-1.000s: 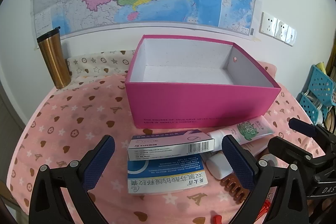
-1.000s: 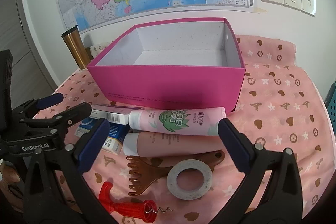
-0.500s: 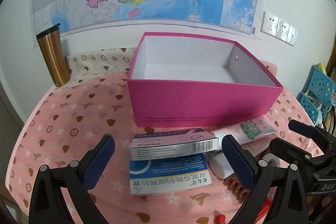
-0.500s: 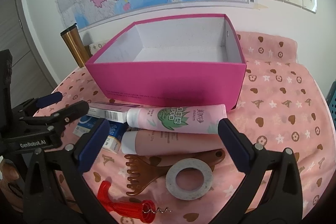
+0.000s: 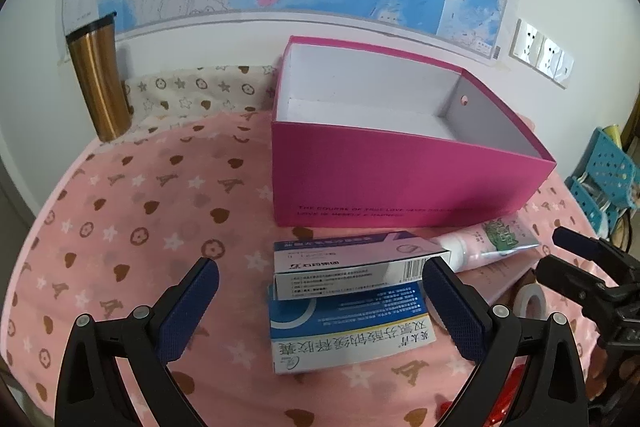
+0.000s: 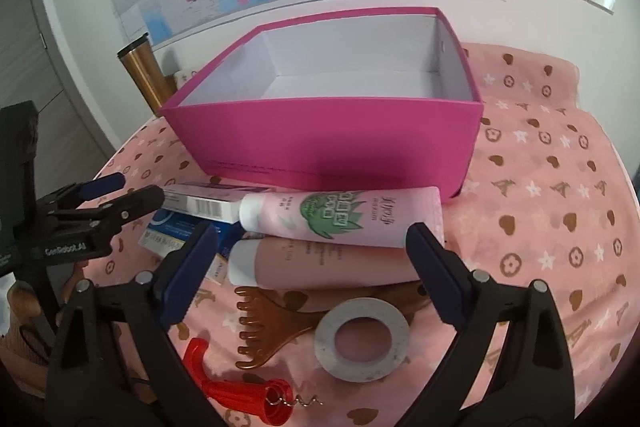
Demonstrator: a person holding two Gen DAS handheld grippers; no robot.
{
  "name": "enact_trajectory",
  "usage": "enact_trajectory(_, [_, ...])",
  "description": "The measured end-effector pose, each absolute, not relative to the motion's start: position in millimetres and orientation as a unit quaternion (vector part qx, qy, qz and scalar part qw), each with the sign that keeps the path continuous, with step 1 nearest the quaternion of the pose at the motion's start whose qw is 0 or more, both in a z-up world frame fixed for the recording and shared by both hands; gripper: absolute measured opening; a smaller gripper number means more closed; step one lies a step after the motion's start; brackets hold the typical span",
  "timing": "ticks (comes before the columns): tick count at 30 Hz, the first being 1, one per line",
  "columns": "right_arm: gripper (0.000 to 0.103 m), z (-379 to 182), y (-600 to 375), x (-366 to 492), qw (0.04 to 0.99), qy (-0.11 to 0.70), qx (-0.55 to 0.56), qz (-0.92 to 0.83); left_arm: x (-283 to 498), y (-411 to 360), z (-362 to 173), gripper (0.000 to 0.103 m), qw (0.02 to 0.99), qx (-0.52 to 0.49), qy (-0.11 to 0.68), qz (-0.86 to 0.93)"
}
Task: Organize rigid objects
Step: 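Reach the right gripper down and grasp the red corkscrew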
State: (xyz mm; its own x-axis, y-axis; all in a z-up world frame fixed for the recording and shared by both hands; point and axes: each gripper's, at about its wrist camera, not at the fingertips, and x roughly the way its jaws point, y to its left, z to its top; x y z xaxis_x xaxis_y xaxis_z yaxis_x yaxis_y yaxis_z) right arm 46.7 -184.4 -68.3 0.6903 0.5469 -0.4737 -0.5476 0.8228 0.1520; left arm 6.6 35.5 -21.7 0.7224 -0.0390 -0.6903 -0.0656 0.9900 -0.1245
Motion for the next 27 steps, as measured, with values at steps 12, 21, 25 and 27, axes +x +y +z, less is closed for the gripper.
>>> enact_trajectory(12, [0.089, -78, -228, 88, 0.926, 0.291, 0.046, 0.238, 0, -27, -17, 0.092, 0.917, -0.025, 0.367, -0.154])
enact_trajectory(21, [0.089, -78, -230, 37, 0.886, 0.294, 0.020, 0.357, -36, -49, -33, 0.091, 0.888, 0.021, 0.392, -0.239])
enact_trajectory(25, [0.055, -97, -225, 12, 0.859, 0.326, 0.005, 0.395, -48, -57, -46, 0.091, 0.876, 0.027, 0.411, -0.249])
enact_trajectory(27, [0.044, -110, -218, 4, 0.847, 0.349, -0.010, 0.402, -48, -60, -52, 0.091, 0.873, 0.031, 0.419, -0.249])
